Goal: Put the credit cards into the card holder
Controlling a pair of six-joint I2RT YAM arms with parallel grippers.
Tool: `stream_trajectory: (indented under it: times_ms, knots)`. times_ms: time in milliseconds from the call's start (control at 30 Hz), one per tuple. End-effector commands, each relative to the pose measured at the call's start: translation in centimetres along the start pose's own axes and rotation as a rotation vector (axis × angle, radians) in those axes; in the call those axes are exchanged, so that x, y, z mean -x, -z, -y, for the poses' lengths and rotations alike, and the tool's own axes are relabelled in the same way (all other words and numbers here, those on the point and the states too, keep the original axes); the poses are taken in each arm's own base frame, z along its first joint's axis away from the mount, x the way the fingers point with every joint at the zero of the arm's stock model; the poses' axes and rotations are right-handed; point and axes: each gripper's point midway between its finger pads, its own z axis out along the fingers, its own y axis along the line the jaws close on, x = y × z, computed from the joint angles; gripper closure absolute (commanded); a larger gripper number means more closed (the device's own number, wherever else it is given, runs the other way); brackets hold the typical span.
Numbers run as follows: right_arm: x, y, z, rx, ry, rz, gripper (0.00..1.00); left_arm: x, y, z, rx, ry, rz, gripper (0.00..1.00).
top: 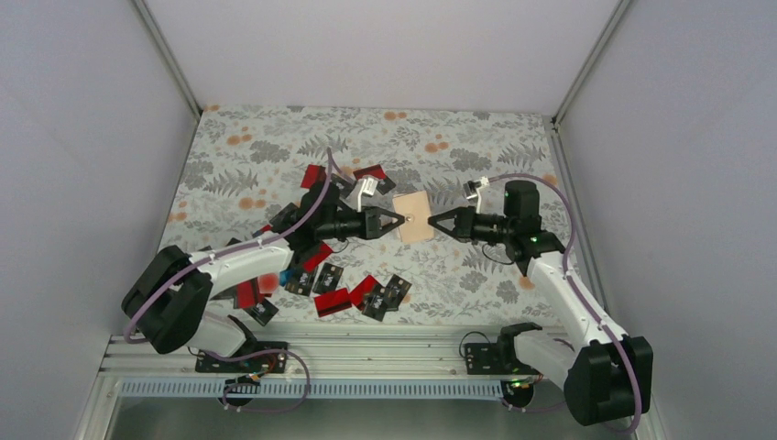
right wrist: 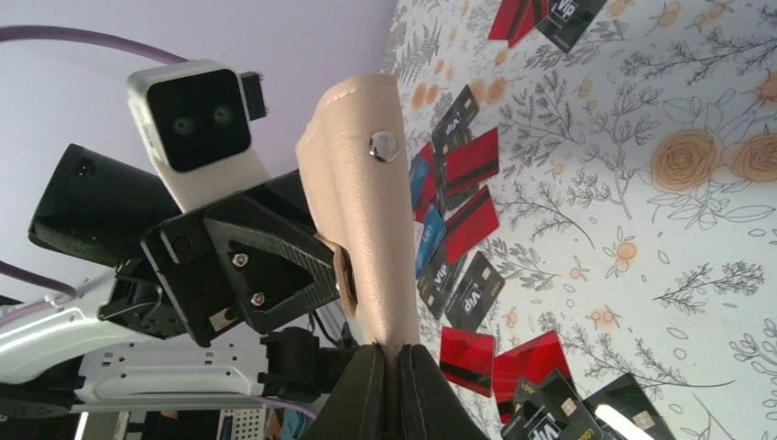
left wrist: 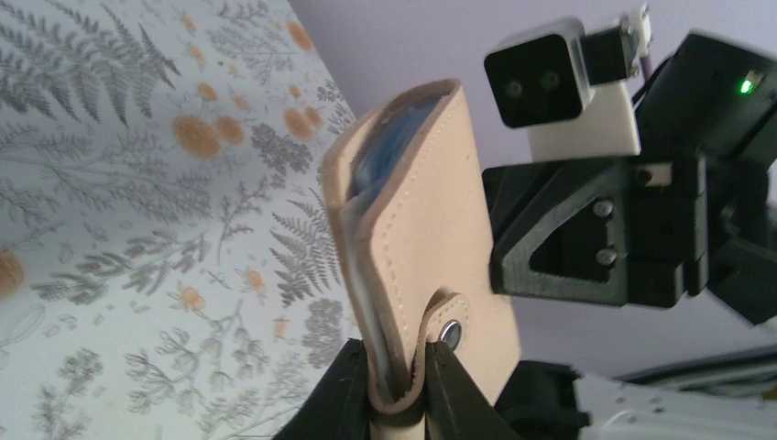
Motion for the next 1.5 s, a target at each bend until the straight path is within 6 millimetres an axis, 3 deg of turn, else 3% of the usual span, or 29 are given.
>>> stream_trajectory:
  times_ms: [0, 100, 133, 333, 433, 667, 900, 1000, 1100, 1200, 1300, 1400, 1467]
  knots:
    - [0.6, 0.1, -2.3, 0.037, 0.103, -0.003, 0.78, 0.7, 0.0, 1.7, -0.045, -0.057, 0.002, 0.97]
    - [0.6, 0.1, -1.6, -0.001, 0.128, -0.009, 0.15, 0.9, 0.4, 2.8, -0.048, -0.102, -0.022, 0.98]
    - [0.5, 0.1, -1.6, 0.002, 0.138, -0.01, 0.1, 0.8, 0.6, 3.2, -0.051, -0.119, -0.039, 0.98]
    - [-0.8, -0.1, -2.8, 0.123, 0.189, -0.075, 0.1, 0.6, 1.7, 5.8, -0.068, -0.204, -0.155, 0.98]
    - [-1.2, 0.1, -3.6, 0.166, 0.203, -0.088, 0.19, 0.7, 2.3, 7.6, -0.103, -0.234, -0.189, 0.98]
    - [-1.5, 1.2, -6.9, 0.265, 0.277, -0.096, 0.44, 0.6, 3.0, 9.6, -0.153, -0.272, -0.249, 0.98]
    - [-1.8, 1.9, -8.5, 0.308, 0.314, -0.104, 0.92, 0.9, 3.3, 10.6, -0.187, -0.293, -0.261, 0.97]
    - [-2.0, 2.0, -8.7, 0.315, 0.314, -0.11, 0.96, 1.1, 2.9, 10.0, -0.16, -0.286, -0.257, 0.97]
    - [-1.7, 1.8, -8.4, 0.29, 0.307, -0.096, 0.96, 2.0, 2.3, 8.1, -0.05, -0.28, -0.223, 0.87]
    - [-0.5, 1.3, -7.1, 0.197, 0.269, -0.05, 0.96, 4.0, 2.8, 4.4, 0.206, -0.292, -0.138, 0.6]
    - [1.1, 0.7, -5.2, 0.084, 0.21, 0.004, 0.96, 6.2, 5.1, 0.7, 0.483, -0.311, -0.023, 0.33]
    - [2.0, 0.2, -3.7, 0.014, 0.152, 0.028, 0.96, 6.9, 7.4, -1.1, 0.662, -0.331, 0.041, 0.25]
    - [2.4, -0.3, -2.7, -0.028, 0.116, 0.036, 0.96, 7.0, 8.0, -0.8, 0.711, -0.365, 0.067, 0.24]
